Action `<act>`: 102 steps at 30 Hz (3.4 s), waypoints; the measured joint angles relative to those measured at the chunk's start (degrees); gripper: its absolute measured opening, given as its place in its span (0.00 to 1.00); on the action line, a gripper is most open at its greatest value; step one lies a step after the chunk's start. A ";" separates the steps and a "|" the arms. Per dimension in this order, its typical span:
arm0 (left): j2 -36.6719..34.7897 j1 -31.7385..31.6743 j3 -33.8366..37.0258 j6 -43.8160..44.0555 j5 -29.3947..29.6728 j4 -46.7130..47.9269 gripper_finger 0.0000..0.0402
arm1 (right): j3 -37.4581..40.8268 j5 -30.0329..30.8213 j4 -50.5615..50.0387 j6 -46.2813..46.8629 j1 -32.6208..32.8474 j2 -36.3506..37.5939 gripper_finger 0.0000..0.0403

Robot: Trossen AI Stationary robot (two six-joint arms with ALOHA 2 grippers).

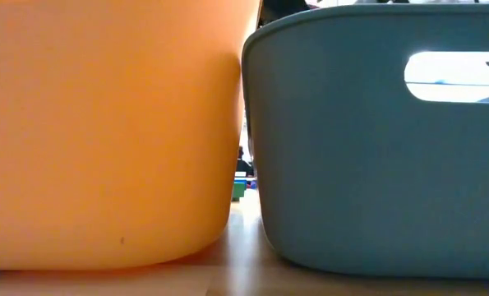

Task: Sort blocks
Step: Put the red block into the blue bin, then put the blue game piece into the left transparent bin

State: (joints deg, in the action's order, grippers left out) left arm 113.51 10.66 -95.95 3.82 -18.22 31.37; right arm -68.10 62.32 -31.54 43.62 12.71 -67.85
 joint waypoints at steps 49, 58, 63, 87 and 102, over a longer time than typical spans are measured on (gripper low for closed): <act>-41.31 -37.66 29.64 -5.42 12.53 2.74 0.52 | -0.07 -45.71 2.63 -25.41 -32.24 -7.81 0.77; -40.28 -45.95 29.26 0.83 9.19 2.60 0.52 | -0.76 -60.14 6.08 -27.82 -44.81 -22.38 0.77; -39.17 -49.38 26.59 0.83 7.09 3.12 0.52 | -3.69 -61.06 5.51 -27.22 -45.86 -29.67 0.77; -28.46 -53.24 12.84 -8.73 0.24 15.08 0.52 | -16.77 -63.91 -12.76 -62.13 -45.58 -45.58 0.77; -28.79 -52.72 10.69 -9.49 -1.10 16.31 0.52 | -15.14 -58.26 -9.50 -77.00 -44.91 -45.88 0.75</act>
State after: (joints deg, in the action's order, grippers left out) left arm 84.73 -42.06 -85.26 -5.68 -19.33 47.68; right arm -83.24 4.05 -41.03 -33.39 -32.19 -113.73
